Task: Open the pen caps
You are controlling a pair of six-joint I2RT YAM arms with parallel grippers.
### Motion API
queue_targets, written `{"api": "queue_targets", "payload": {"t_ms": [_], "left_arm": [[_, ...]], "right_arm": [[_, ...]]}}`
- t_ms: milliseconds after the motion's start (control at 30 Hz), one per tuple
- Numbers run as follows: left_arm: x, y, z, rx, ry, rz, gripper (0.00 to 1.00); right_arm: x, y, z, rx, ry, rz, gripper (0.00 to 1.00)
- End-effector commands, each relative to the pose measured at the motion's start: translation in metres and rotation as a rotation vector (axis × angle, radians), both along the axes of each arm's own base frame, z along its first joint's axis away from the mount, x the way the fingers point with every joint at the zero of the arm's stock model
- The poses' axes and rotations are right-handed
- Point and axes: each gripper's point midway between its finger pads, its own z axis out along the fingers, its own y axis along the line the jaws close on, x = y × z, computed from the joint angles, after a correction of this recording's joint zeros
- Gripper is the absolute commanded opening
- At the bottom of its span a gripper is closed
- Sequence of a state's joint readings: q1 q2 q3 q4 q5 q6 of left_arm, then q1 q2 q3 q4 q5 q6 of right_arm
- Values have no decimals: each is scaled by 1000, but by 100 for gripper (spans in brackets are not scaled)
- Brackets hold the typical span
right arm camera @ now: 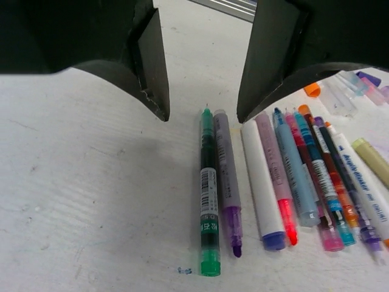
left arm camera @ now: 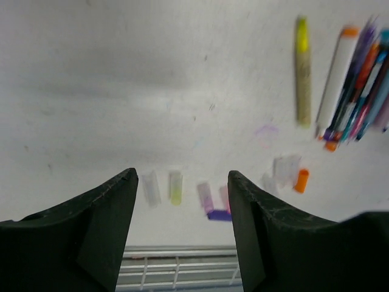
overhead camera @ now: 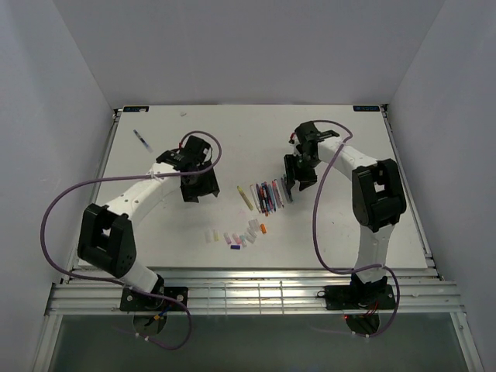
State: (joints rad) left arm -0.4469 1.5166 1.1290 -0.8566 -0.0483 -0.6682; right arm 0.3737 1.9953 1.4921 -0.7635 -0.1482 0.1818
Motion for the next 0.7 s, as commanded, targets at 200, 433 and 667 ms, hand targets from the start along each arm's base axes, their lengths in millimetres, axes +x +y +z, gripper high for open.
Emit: {"api": "queue_targets", "payload": {"t_ms": [200, 433, 667], "left_arm": [[179, 79, 51, 217, -228, 300, 72], [271, 185, 36, 317, -272, 490, 72], [312, 267, 31, 275, -406, 541, 71]], "right_arm": [[-28, 46, 143, 305, -71, -15, 59], [-58, 67, 183, 416, 30, 1, 59], [-65, 88, 223, 550, 103, 17, 59]]}}
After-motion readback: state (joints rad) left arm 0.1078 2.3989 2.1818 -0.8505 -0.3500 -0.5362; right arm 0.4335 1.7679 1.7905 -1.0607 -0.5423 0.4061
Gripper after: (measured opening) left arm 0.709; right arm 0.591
